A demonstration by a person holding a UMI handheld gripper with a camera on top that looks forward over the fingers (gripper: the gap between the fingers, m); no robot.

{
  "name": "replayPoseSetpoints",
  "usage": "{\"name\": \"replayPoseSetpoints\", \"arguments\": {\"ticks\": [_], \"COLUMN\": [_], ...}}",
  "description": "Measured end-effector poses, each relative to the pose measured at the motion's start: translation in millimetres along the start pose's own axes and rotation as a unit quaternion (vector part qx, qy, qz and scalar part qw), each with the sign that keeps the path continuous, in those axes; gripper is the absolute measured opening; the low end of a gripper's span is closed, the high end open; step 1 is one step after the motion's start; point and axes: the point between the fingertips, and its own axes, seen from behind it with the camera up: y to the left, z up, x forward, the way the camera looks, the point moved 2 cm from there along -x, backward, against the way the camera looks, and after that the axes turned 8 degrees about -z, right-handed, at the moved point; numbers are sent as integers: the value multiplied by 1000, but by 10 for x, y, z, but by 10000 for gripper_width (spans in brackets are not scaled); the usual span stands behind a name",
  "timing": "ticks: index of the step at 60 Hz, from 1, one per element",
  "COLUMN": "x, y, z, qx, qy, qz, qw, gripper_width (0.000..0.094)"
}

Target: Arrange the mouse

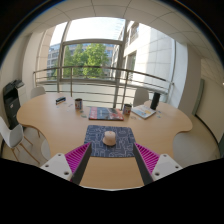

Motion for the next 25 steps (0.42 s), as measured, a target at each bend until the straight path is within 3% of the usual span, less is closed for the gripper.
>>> {"name": "replayPoseSetpoints", "arguments": {"ticks": [25], "x": [-616], "y": [-57], "z": [-82], "qx": [12], "qy": [-2], "qz": [-12], "qw": [1000], "gripper_width": [847]}}
